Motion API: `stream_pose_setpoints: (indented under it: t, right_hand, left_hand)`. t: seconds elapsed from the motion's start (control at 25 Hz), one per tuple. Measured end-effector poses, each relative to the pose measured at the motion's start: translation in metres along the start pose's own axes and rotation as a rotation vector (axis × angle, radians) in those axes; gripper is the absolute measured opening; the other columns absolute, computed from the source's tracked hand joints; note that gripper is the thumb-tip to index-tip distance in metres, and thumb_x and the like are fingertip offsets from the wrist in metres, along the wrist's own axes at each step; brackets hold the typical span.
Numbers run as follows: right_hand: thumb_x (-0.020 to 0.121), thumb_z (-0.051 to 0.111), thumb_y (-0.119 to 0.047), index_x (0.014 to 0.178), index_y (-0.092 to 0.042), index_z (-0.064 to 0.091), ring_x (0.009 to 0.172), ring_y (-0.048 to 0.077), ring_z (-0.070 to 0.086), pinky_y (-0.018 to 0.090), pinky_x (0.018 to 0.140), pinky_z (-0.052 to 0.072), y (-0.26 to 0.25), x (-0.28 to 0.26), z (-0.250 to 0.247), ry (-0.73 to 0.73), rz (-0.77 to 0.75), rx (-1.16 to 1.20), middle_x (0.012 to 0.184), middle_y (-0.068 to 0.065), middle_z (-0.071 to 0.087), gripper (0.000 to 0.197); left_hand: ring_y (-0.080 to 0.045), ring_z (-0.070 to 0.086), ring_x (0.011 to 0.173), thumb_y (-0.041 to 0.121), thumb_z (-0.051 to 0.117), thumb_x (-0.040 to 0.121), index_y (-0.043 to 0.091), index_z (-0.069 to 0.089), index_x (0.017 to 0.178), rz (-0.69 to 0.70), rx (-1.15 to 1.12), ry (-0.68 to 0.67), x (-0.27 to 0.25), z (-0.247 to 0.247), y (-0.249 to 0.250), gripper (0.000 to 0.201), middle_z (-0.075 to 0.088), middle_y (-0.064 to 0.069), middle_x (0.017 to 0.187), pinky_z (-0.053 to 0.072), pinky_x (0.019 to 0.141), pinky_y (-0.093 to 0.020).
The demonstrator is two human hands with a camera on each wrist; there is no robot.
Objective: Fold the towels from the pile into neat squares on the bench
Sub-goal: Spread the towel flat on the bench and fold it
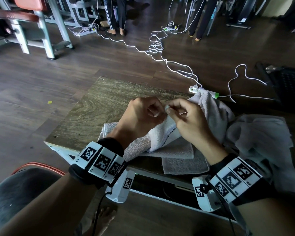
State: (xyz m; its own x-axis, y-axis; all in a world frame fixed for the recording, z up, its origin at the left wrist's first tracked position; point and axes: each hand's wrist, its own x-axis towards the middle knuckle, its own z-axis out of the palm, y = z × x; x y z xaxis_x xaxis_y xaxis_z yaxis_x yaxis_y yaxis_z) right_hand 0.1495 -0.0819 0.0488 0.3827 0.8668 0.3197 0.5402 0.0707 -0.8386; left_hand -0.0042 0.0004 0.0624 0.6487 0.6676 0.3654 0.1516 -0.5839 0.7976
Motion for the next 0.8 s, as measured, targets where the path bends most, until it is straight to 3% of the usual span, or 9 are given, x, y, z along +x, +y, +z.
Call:
stream_pose_setpoints:
  t: [0.12,0.24,0.32,0.4,0.48,0.52,0.6,0.68,0.8]
  right_hand:
    - [0.091,0.066,-0.011,0.096,-0.015,0.069,0.085,0.004,0.065,0.022,0.08,0.053,-0.003,-0.001,-0.002,-0.013,-0.018,0.021,0.091,-0.009,0.071,0.006]
    - [0.093,0.064,-0.008,0.093,-0.016,0.066,0.081,0.003,0.065,0.018,0.077,0.051,-0.006,-0.004,-0.002,-0.003,-0.07,0.044,0.086,-0.008,0.07,0.008]
    - [0.093,0.063,-0.01,0.096,-0.016,0.066,0.08,0.002,0.064,0.019,0.077,0.051,-0.005,-0.002,-0.004,0.039,-0.086,0.035,0.087,-0.009,0.069,0.008]
    - [0.094,0.063,-0.012,0.099,-0.019,0.065,0.079,-0.003,0.061,0.014,0.075,0.048,-0.002,0.001,-0.01,0.112,-0.069,0.038,0.088,-0.013,0.066,0.009]
    - [0.095,0.061,-0.013,0.1,-0.018,0.064,0.077,-0.002,0.059,0.011,0.072,0.046,0.002,0.004,-0.017,0.189,-0.044,0.04,0.087,-0.011,0.065,0.008]
    - [0.096,0.06,-0.013,0.101,-0.016,0.064,0.077,-0.001,0.059,0.009,0.071,0.045,0.003,0.006,-0.021,0.222,-0.028,0.032,0.088,-0.008,0.065,0.007]
    - [0.097,0.059,-0.013,0.103,-0.011,0.064,0.08,0.003,0.06,0.007,0.071,0.043,0.011,0.008,-0.026,0.272,0.026,0.002,0.092,-0.001,0.066,0.009]
    - [0.097,0.058,-0.014,0.106,-0.009,0.064,0.081,0.008,0.06,0.007,0.069,0.043,0.021,0.01,-0.029,0.302,0.086,-0.052,0.094,0.002,0.067,0.012]
    - [0.097,0.056,-0.015,0.104,-0.008,0.064,0.081,0.013,0.059,0.017,0.068,0.044,0.032,0.009,-0.028,0.334,0.139,-0.12,0.092,0.006,0.067,0.013]
  left_hand:
    - [-0.011,0.068,0.069,0.021,0.083,0.074,0.013,0.07,0.076,-0.012,0.026,0.014,0.001,-0.002,-0.003,0.015,0.07,0.002,0.073,0.057,0.067,-0.031]
    - [-0.009,0.063,0.059,0.025,0.081,0.075,0.021,0.069,0.065,-0.047,0.067,-0.084,0.0,-0.002,-0.005,0.017,0.067,0.004,0.063,0.053,0.058,-0.031]
    - [0.004,0.045,0.046,0.021,0.08,0.076,0.033,0.06,0.05,-0.074,0.127,-0.144,-0.001,0.0,-0.004,0.035,0.055,0.013,0.047,0.04,0.048,-0.02]
    - [0.003,0.034,0.04,0.02,0.079,0.077,0.032,0.056,0.045,-0.104,0.178,-0.17,-0.001,0.0,-0.007,0.042,0.044,0.013,0.041,0.028,0.046,-0.013]
    - [0.005,0.047,0.044,0.023,0.079,0.079,0.029,0.068,0.056,-0.144,0.198,-0.209,-0.001,-0.008,-0.007,0.026,0.054,0.018,0.048,0.034,0.046,-0.011]
    - [0.004,0.058,0.053,0.025,0.079,0.08,0.025,0.077,0.074,-0.153,0.206,-0.233,-0.003,-0.014,-0.007,0.006,0.066,0.017,0.06,0.043,0.049,-0.013]
    - [-0.006,0.07,0.074,0.029,0.077,0.081,0.016,0.077,0.1,-0.194,0.307,-0.262,-0.005,-0.03,-0.013,0.023,0.076,0.004,0.088,0.054,0.063,-0.019]
    - [-0.008,0.068,0.082,0.03,0.076,0.081,0.017,0.075,0.106,-0.231,0.415,-0.276,-0.009,-0.046,-0.023,0.028,0.074,0.005,0.099,0.052,0.063,-0.014]
    - [-0.01,0.064,0.086,0.031,0.077,0.08,0.017,0.076,0.102,-0.319,0.493,-0.256,-0.02,-0.068,-0.034,0.026,0.07,0.005,0.101,0.043,0.062,-0.013]
